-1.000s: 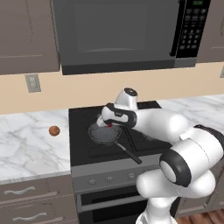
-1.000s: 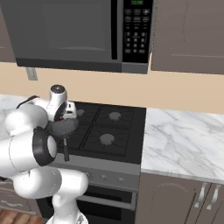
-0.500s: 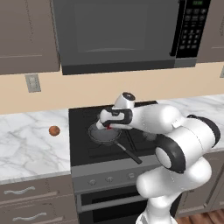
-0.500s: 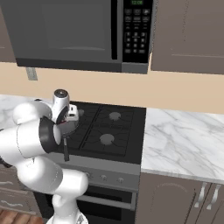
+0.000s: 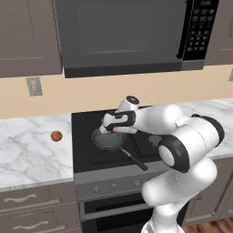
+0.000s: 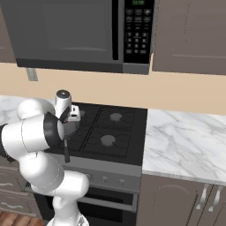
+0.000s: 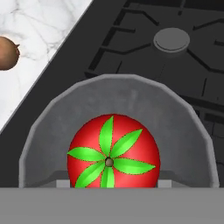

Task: Place the pan on the front left burner on the stove. Then place the tomato and the onion in the pan and turn on the front left burner.

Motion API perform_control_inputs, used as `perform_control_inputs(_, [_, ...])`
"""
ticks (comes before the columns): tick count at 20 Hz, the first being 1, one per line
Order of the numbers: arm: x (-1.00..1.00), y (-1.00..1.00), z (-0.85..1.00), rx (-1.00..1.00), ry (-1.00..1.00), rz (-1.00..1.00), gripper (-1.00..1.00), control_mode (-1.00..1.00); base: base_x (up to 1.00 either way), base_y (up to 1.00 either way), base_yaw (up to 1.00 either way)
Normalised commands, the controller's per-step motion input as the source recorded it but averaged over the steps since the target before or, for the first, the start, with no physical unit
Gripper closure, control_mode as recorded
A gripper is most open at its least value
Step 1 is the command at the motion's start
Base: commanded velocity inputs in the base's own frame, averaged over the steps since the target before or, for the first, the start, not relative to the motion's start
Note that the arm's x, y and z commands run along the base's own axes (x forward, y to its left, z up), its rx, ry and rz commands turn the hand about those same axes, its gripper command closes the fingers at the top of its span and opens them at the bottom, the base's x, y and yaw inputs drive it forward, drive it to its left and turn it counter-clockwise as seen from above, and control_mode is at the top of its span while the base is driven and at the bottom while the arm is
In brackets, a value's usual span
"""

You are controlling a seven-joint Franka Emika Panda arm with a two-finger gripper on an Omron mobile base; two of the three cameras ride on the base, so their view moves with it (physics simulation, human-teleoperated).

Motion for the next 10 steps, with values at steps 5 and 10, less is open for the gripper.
perform_control_inputs(5, [0.0, 0.01, -0.08, 0.0, 0.0, 0.0, 1.0, -1.0, 0.0, 0.0, 0.0])
perform_control_inputs(10, [0.0, 0.05, -0.22, 0.0, 0.0, 0.0, 1.0, -1.0, 0.0, 0.0, 0.0])
